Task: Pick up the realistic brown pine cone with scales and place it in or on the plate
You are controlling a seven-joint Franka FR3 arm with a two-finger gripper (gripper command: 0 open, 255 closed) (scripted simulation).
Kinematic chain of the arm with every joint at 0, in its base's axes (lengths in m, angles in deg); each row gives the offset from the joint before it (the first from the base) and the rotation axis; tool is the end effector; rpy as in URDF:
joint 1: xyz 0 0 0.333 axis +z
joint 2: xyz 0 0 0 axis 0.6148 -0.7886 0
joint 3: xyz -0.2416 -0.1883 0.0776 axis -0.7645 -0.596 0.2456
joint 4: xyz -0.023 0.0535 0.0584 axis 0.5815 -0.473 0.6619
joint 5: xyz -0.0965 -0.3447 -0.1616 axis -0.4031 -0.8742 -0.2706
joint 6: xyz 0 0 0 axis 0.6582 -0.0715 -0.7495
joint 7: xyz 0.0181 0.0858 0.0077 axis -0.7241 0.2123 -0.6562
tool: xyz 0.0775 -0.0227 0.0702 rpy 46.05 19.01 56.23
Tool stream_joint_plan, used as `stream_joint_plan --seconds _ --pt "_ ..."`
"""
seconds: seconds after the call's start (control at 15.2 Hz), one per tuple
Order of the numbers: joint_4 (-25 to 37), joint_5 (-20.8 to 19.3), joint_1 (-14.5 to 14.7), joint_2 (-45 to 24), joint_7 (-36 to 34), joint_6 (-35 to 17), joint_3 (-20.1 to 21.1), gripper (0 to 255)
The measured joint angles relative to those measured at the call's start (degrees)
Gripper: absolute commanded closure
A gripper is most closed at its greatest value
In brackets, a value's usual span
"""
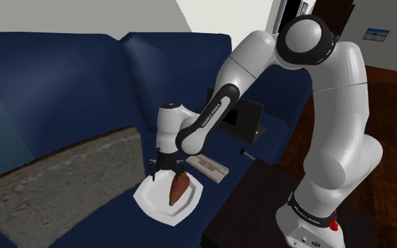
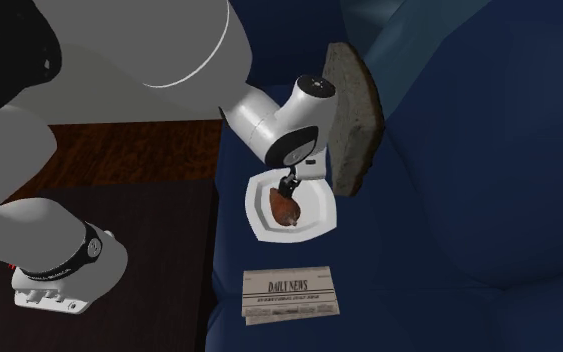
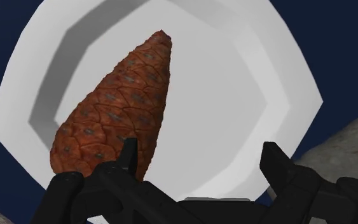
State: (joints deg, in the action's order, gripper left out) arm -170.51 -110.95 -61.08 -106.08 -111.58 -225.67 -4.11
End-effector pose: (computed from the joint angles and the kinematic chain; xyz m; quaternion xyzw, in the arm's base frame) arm 0.5012 0.1713 0.1757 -0.9235 0.3790 0.0346 0.0491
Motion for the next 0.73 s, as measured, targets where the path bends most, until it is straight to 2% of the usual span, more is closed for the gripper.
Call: stream_joint_plan --seconds 0.13,0.2,0.33,0.53,0.73 --pt "0.23 0.11 0.19 0.10 0.02 1.77 -0.10 0" --pt "0.16 -0.21 0.33 0.06 -0.12 0.96 -0.41 255" --pt "0.18 -0.57 0.70 -0.36 -0.44 -2.26 -0.97 255" --pt "-0.33 -0.53 0.80 -0.53 -0.52 0.90 -0.89 255" --pt "-0.27 -0.93 1.57 -1.09 -1.16 1.28 -1.35 255"
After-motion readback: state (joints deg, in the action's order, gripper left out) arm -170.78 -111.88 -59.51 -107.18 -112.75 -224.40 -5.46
